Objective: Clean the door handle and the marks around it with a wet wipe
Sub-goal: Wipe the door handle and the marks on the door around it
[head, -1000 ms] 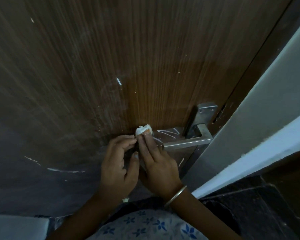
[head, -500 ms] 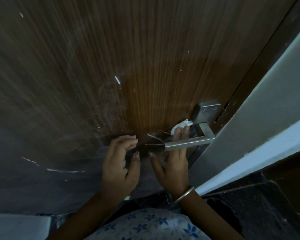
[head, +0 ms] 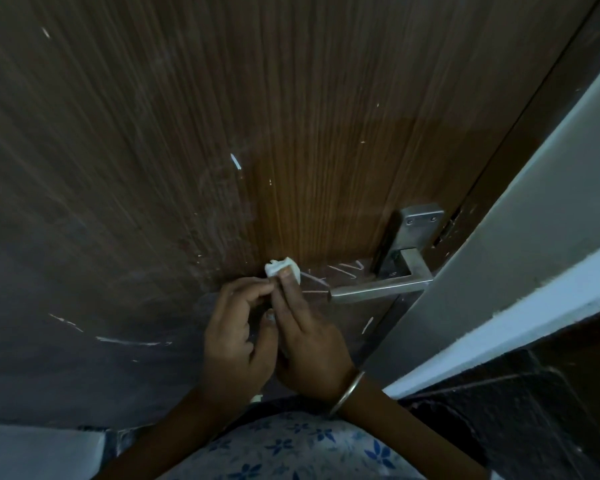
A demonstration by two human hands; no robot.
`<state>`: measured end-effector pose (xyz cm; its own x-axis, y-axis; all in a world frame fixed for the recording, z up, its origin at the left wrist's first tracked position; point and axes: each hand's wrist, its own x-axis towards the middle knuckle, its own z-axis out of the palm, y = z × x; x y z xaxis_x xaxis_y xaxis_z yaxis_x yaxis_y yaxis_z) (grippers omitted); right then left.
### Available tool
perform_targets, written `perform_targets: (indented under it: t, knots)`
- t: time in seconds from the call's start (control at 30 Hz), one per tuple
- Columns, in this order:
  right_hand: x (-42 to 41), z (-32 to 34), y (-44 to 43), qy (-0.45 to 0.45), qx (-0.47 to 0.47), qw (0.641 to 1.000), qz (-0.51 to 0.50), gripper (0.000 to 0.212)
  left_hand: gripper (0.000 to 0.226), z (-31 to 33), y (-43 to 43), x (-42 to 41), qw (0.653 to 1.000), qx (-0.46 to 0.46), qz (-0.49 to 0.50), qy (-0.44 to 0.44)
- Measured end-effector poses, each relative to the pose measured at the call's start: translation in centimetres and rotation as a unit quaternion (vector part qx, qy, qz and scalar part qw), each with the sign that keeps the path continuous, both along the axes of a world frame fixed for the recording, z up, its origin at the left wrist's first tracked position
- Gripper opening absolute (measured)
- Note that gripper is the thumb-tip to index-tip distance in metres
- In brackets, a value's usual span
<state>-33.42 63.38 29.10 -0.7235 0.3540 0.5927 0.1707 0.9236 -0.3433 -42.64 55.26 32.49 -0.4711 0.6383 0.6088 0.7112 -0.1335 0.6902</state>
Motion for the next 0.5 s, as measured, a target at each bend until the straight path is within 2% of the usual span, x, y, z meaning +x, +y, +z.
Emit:
perform_targets:
  t: [0.13,0.23,0.3,0.37,0.5]
  knots:
    - [0.5,-0.7,0.9,-0.017,0.046,0.998,-0.027,0.077,0.025,-0.2,-0.1,-0.1,1.000,0.005,0.002,0.000]
    - [1.5,-1.5,1.4,-0.040,0.021,0.993,-0.107,0.088,0.025,-0.5,-0.1,-0.2,1.000,0.011,0.002,-0.018]
    - [2.2,-2.1,1.7,0.005,-0.033,0.983,-0.183,0.071,0.026,-0.6,-0.1,-0.2,0.999,0.015,0.001,-0.031]
    - [2.7,-2.3,2.1,0.068,-0.069,0.972,-0.214,0.056,0.026,-0.6,-0.2,-0.1,0.999,0.017,-0.005,-0.033]
    - [2.5,-2.5,2.2,0.104,-0.125,0.971,-0.177,0.071,0.026,-0.7,-0.3,0.2,0.999,0.019,-0.008,-0.029]
